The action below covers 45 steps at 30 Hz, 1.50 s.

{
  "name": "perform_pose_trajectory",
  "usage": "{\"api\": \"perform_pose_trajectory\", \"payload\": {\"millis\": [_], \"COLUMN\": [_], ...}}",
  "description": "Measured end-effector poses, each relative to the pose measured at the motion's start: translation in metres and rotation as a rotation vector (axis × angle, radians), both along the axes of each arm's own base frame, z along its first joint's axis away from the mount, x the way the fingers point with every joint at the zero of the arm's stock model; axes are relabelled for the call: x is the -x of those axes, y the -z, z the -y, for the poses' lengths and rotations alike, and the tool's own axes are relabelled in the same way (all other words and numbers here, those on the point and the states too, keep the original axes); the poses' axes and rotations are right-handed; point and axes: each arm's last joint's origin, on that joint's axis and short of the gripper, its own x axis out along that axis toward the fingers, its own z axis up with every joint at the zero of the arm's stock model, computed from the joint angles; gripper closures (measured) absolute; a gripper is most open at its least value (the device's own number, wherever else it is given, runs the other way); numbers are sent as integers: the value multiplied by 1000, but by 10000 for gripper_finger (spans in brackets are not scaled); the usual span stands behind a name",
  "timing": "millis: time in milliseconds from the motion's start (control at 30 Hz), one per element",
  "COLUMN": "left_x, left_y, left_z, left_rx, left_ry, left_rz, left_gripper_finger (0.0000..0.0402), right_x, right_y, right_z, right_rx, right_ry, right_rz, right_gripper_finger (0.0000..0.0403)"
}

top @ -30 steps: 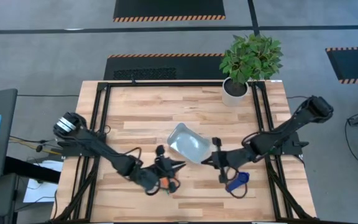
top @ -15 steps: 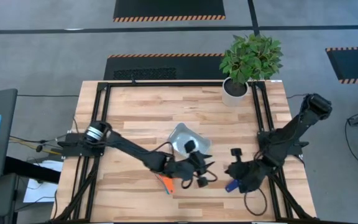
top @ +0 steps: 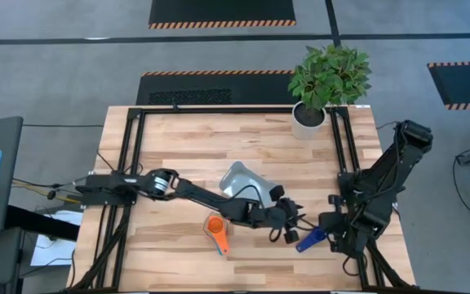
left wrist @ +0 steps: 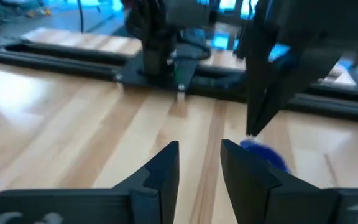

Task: Nest measuring cups in basket
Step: Stack the dark blue measuring cup on top of the orange measuring cup

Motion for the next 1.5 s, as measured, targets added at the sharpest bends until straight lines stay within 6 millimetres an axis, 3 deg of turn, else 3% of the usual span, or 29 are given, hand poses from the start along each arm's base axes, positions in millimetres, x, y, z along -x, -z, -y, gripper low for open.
{"api": "perform_pose_trajectory", "payload": {"millis": [233,433,567,900,1233,1400,1500], "left_x": [-9,-13,-15,-14,-16,-18,-18], "left_y": [10,8,18,18,18,18,18], "left_z": [-5,-12,-17,-17,-26,-33,-33], "left_rx": [4,64,87,69,67,68,63], "left_ry": [10,87,80,71,65,58,62], "left_rz": [-32,-15,-38,-43,-51,-51,-52], "left_gripper_finger": [294,294,294,294,294,294,294], "right_x": [5,22,28,38,24,5,1], "right_y": [0,3,4,50,64,62,61], "right_z": [-4,-1,-3,0,11,16,19], "right_rx": [-51,-21,-31,-180,-167,-62,-23], "right_ry": [-13,61,72,77,-9,-18,-26], "right_rz": [-51,-163,-184,-295,-179,40,69], "right_gripper_finger": [333,288,275,297,310,310,310]}}
